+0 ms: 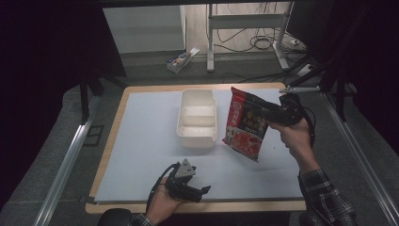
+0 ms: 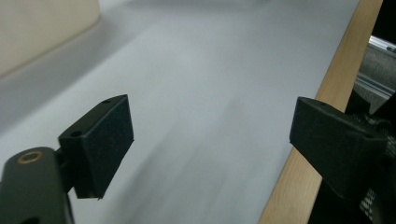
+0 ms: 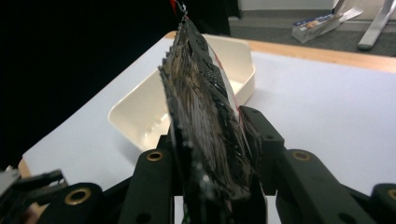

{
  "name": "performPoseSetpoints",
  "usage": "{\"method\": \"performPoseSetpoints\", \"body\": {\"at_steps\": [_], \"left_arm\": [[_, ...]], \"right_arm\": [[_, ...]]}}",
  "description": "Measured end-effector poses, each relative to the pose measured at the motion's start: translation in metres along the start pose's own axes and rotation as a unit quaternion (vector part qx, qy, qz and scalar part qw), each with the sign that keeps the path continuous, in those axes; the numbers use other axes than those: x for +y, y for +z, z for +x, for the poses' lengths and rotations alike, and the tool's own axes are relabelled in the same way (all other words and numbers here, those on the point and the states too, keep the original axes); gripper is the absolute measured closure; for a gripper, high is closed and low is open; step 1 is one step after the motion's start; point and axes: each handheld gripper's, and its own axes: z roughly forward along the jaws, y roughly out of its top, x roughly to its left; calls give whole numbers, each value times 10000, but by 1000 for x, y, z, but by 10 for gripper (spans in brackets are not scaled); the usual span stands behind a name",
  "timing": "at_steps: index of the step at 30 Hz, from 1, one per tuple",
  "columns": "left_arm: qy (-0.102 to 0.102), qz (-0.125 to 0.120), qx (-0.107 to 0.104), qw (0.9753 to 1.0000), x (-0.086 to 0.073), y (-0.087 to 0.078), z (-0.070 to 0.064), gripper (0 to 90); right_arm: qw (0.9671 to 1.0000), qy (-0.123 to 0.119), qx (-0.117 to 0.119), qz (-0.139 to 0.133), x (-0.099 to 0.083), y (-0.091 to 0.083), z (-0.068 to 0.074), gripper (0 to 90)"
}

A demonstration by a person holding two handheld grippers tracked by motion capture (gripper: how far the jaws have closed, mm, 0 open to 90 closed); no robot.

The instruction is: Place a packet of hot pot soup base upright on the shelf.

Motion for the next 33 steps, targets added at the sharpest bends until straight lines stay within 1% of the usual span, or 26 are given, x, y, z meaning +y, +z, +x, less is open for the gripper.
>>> {"method": "performPoseSetpoints", "body": {"at_steps": [2,5,9,11,12,13,16,20,25,28,33], "left_arm": [[-18,117,-48,9999,-3,0,0,111],[39,203,-7,9998,-6,-1,-1,99],[108,184,25,9998,-7,-3,-1,83],[132,185,70,9997,-9,-4,-1,75],[143,198,83,9997,-9,-5,0,71],[155,195,83,9997,-10,-6,0,71],[123,172,93,9997,-12,-8,1,64],[180,187,130,9996,-14,-10,2,56],[227,171,174,9994,-16,-11,3,43],[232,170,201,9994,-16,-10,4,42],[271,249,249,9990,-17,-8,5,43]], "right_arm": [[10000,11,-26,-45,6,1,-1,666],[9999,2,-65,-129,15,5,-2,666],[9997,-32,-106,-212,28,12,-1,665],[9995,-111,-106,-276,35,15,0,665],[9992,-191,-99,-340,42,19,1,665],[9992,-191,-99,-340,42,19,1,665],[9989,-218,-108,-403,53,27,2,665],[9984,-239,-117,-493,66,37,2,665],[9980,-192,-88,-592,79,50,1,665],[9982,-126,-79,-579,85,59,0,665],[9986,-77,-100,-514,94,75,-4,665]]}}
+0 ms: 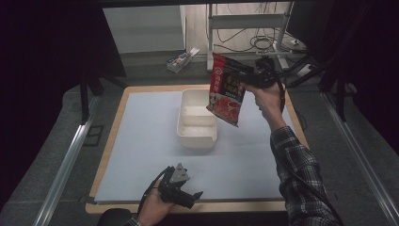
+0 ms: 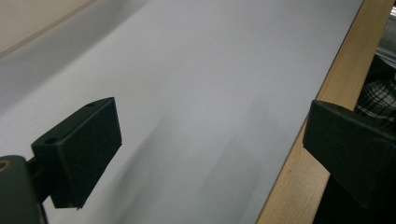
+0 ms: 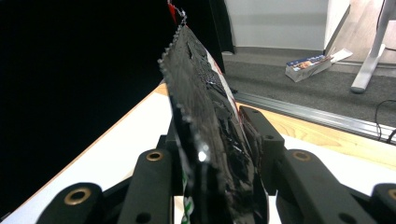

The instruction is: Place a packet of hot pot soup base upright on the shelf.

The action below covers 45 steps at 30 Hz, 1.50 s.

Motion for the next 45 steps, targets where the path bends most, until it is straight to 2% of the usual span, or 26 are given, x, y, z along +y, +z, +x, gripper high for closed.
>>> {"method": "performPoseSetpoints", "body": {"at_steps": [12,17,20,30,36,45], "left_arm": [[4,1,6,10000,-1,1,1,46],[-37,-149,54,9999,0,-2,4,46],[-131,-256,11,9996,0,-5,7,44],[-164,-283,-32,9995,0,-3,8,43],[-155,-279,-40,9995,0,-3,8,43],[-189,-284,-54,9994,0,-3,8,43]], "right_arm": [[9999,-97,42,-40,18,38,4,664],[9996,-233,120,-107,22,54,7,664],[9995,-267,151,-108,22,65,7,664],[9988,-482,37,-83,23,94,10,665],[9986,-521,-37,-92,19,110,9,666],[9985,-533,-48,91,-1,130,10,668]]}}
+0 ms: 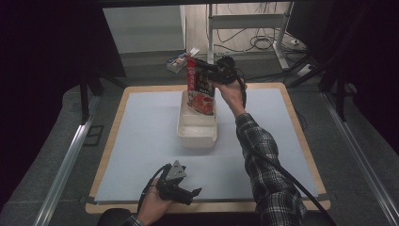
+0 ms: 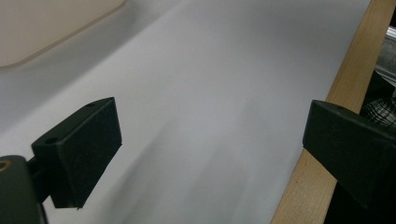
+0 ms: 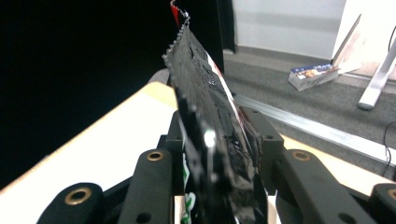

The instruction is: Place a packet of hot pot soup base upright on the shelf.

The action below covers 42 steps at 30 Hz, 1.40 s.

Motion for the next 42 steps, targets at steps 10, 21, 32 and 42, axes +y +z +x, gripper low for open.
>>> {"method": "performPoseSetpoints", "body": {"at_steps": [10,21,32,42], "left_arm": [[34,51,32,10000,0,1,0,43],[-103,141,30,9998,0,1,2,52],[-96,156,15,9998,0,2,1,53],[-223,242,-144,9994,1,2,2,72]], "right_arm": [[9997,23,-70,233,-21,3,-5,657],[9944,-384,-494,853,-26,-7,-11,520],[9945,-567,-207,860,-24,-21,-12,215],[9916,-757,-145,1036,-33,-36,-8,141]]}}
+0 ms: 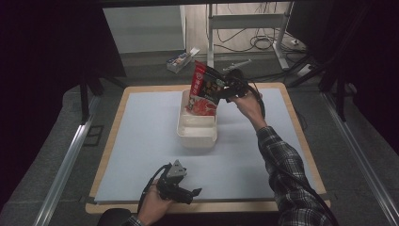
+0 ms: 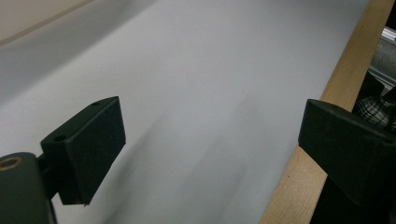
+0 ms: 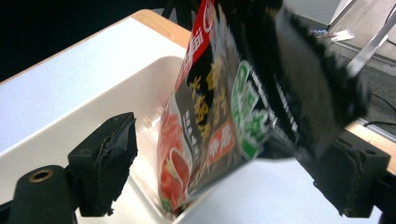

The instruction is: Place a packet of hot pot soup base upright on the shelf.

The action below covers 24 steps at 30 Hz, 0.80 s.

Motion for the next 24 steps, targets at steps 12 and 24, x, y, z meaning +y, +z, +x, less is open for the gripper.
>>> {"method": "performPoseSetpoints", "body": {"at_steps": [12,24], "left_arm": [[-26,24,-80,10000,1,-1,0,78],[224,-36,69,9997,-2,3,-2,51]], "right_arm": [[9998,-36,147,95,-16,-6,4,118],[9996,-97,223,145,-33,-19,10,103]]}}
